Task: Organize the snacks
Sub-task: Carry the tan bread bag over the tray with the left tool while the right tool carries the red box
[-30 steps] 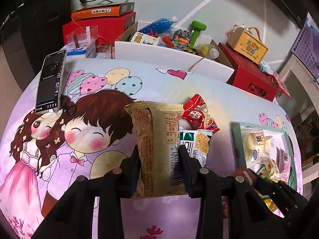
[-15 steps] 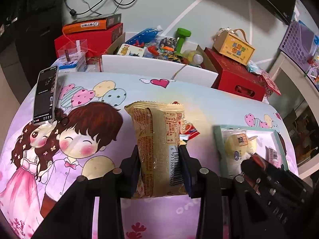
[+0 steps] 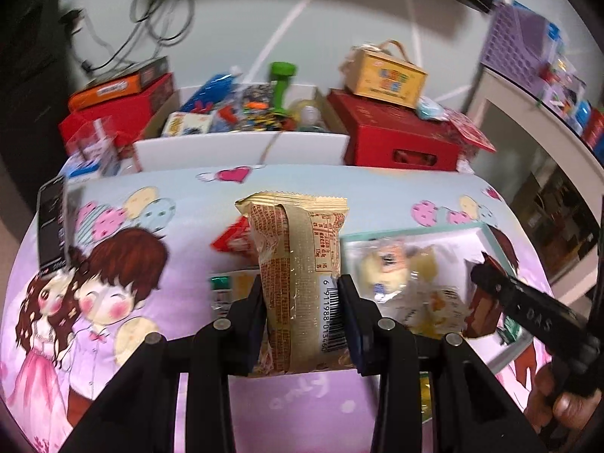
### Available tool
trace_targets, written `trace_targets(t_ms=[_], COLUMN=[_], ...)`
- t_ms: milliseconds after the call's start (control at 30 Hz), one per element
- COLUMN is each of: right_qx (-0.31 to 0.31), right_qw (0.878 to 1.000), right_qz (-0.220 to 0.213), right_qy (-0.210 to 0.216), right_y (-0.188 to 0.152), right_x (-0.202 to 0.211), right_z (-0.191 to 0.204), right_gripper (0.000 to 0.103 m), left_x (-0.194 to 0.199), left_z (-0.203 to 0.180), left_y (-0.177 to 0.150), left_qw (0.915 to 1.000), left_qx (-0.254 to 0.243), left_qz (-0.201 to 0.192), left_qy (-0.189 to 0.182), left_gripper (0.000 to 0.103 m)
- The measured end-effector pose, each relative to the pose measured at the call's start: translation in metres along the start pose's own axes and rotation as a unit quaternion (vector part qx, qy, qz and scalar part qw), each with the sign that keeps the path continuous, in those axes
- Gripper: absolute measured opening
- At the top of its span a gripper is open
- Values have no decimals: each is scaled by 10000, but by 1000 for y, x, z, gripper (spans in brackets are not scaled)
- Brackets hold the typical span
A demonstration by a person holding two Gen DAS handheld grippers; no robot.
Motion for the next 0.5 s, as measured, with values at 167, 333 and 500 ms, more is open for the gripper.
trace_targets(t_ms=[167, 333, 500], right_qx=[-296, -529, -762], right_qw=[9995, 9984, 9966], right_qz=[21, -9, 61], right_qy=[-71, -193, -312], right_y=[1, 1, 0], right_x=[0, 3, 1], right_z=[-28, -54, -77], right_gripper=[42, 42, 42], left_x=[-6, -17, -31], left_z=[-42, -79, -101], left_y=[-3, -11, -19], left_qw=[9988, 9956, 9927], left_qx=[-427, -834, -1056], left_qz=[57, 173, 340], left_qy=[-218, -378, -477], left_gripper=[38, 38, 38])
Point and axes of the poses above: each gripper's, at about its wrist camera, not at the fingertips, and x roughly against the way its jaws point, z to its left, y to its top, the point moved 2 cm from there along -x, roughly the way its jaws point, and after that the axes turned 6 degrees about x, right-handed, at the moved point
